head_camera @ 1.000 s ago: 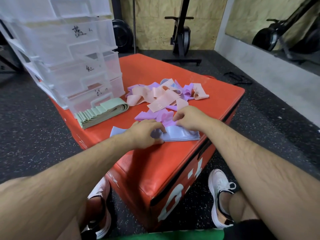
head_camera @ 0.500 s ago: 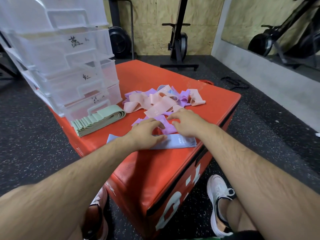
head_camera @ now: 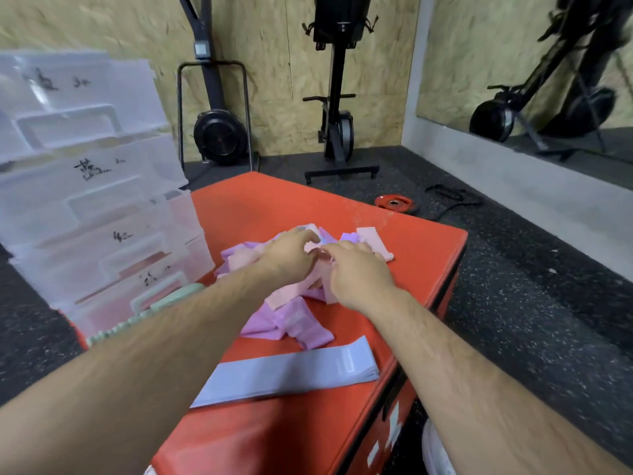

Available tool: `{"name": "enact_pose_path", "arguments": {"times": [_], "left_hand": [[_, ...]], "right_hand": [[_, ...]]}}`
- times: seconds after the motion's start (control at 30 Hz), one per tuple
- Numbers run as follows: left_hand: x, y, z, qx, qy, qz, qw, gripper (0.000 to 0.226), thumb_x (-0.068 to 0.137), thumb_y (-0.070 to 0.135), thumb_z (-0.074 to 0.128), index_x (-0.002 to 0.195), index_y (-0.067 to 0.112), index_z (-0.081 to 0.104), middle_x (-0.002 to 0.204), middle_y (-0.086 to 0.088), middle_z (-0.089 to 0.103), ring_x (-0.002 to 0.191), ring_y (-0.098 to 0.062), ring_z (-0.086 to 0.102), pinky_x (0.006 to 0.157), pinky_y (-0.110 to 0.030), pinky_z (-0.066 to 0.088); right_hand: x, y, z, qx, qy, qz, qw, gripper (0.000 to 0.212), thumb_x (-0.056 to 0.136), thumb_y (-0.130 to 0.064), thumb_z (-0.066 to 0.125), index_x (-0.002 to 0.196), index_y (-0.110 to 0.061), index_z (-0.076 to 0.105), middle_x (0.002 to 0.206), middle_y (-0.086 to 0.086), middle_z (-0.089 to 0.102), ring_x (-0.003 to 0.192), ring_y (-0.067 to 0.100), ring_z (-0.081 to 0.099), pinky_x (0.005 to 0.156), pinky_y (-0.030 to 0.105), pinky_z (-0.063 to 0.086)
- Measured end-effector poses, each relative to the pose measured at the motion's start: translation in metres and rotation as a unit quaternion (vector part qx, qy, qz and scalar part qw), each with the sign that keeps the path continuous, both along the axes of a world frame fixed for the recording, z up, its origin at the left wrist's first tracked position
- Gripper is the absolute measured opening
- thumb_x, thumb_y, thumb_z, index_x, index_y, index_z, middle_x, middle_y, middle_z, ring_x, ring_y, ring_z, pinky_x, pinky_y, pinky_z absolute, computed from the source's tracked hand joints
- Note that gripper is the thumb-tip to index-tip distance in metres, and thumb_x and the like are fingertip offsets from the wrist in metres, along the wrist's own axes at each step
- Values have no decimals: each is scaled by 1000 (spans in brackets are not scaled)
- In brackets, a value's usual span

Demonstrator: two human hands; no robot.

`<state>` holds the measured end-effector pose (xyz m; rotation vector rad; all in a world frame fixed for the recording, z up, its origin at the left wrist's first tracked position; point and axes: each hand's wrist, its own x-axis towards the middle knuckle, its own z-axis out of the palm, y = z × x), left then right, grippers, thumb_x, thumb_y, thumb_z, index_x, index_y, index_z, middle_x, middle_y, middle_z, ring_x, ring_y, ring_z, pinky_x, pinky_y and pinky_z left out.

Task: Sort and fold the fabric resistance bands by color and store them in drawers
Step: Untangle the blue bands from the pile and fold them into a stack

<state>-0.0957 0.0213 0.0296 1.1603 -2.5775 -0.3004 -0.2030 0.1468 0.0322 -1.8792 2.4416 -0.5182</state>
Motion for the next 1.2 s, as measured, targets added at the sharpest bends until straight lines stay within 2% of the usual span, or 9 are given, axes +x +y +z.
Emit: {"name": "enact_pose_path", "arguments": {"times": [0.17, 0.27, 0.4, 0.53, 0.63, 0.73, 0.87, 1.07, 1.2], "left_hand": [[-51, -33, 4, 46, -94, 53, 993, 27, 94, 35, 49, 115, 28, 65, 123, -4, 59, 116, -31, 55, 96, -38, 40], [-66, -42, 4, 123, -135, 49, 982, 13, 87, 31, 59, 88, 18, 64, 103, -1, 68, 94, -23, 61, 88, -31, 50], [-69, -50, 4, 282, -36, 53, 957, 36, 68, 20, 68, 100, 5, 67, 101, -10, 73, 90, -24, 73, 83, -40, 61], [-62, -52, 23, 227, 45, 63, 971, 16, 96, 14, 52, 96, 11, 67, 86, -1, 67, 71, -20, 63, 57, -15, 52], [-53, -54, 47, 180, 140, 49, 973, 33, 98, 11, 43, 114, 13, 72, 108, 2, 66, 93, -17, 59, 77, -27, 50], [-43, -41, 82, 166, 218, 37, 961, 33, 99, 13, 46, 122, 17, 69, 123, 4, 65, 102, -11, 58, 83, -20, 44], [-29, -24, 131, 141, 282, 4, 949, 32, 100, 18, 50, 126, 21, 67, 115, 6, 64, 99, -10, 56, 61, -9, 42], [0, 8, 189, 142, 356, -33, 923, 30, 98, 15, 53, 121, 26, 69, 114, 6, 67, 100, -7, 60, 91, -22, 48], [27, 43, 200, 148, 374, -59, 914, 26, 98, 13, 54, 110, 28, 71, 95, 5, 70, 74, -3, 60, 78, -20, 48]], "right_hand": [[-14, -16, -10, 20, 0, -74, 997, 49, 91, -19, 47, 140, -25, 47, 143, 3, 48, 138, 34, 35, 107, 42, 32], [-19, -19, -8, 27, -13, -93, 995, 45, 93, -21, 48, 137, -24, 47, 142, 3, 48, 137, 33, 35, 105, 42, 31], [-24, -20, -3, 26, -14, -107, 994, 44, 92, -20, 52, 136, -25, 46, 142, 0, 47, 133, 30, 37, 104, 41, 32], [-24, -16, 1, 21, -27, -108, 994, 50, 90, -18, 53, 139, -25, 44, 143, -2, 48, 131, 29, 39, 103, 41, 33], [-20, -14, 11, -10, -42, -108, 993, 45, 91, -20, 53, 135, -25, 48, 139, -2, 52, 128, 28, 41, 101, 41, 33], [-15, -11, 23, -45, -63, -104, 992, 45, 94, -21, 50, 139, -27, 47, 140, -5, 52, 130, 27, 40, 102, 39, 32], [-6, -5, 42, -97, -61, -98, 988, 47, 97, -17, 43, 142, -28, 45, 141, -7, 53, 131, 25, 40, 103, 39, 32], [-6, 7, 56, -188, -112, -69, 973, 43, 100, -18, 43, 142, -27, 49, 139, -6, 57, 131, 24, 44, 106, 41, 36], [-4, 19, 65, -276, -278, -5, 920, 43, 97, -27, 58, 139, -32, 49, 131, -8, 62, 118, 15, 59, 97, 38, 49]]}}
